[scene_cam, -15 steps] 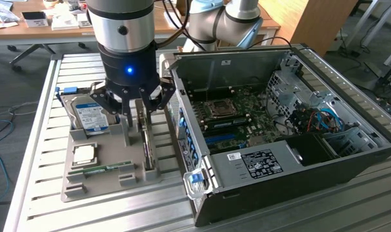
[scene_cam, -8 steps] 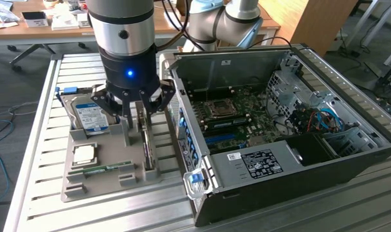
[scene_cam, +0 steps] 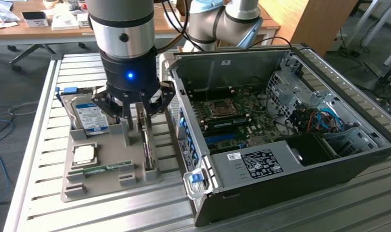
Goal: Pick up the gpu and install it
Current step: 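Pick up the gpu and move the gpu toward the slot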
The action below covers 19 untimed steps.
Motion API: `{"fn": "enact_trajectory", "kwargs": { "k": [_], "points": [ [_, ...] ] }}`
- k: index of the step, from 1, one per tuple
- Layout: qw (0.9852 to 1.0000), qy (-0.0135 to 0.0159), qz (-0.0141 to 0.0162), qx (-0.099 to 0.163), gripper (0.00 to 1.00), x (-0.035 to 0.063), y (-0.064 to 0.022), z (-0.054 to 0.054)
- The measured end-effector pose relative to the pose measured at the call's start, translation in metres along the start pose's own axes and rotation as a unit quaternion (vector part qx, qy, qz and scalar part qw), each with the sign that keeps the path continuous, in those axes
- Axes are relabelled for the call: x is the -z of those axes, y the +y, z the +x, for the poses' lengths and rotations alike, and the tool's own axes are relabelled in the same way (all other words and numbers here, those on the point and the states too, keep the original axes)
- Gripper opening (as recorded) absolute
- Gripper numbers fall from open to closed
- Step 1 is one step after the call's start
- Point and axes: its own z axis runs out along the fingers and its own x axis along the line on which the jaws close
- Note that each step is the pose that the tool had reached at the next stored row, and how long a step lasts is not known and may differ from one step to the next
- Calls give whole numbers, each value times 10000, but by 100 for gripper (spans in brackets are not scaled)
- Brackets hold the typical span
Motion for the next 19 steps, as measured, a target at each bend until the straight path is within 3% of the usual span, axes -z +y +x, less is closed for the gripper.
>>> {"fn": "enact_trajectory", "kwargs": {
  "k": [6, 19],
  "points": [
    [10000, -1, -1, 0, 42, -21, -1, 0],
    [10000, -1, -1, 0, 42, -193, -8, 4]
  ]
}}
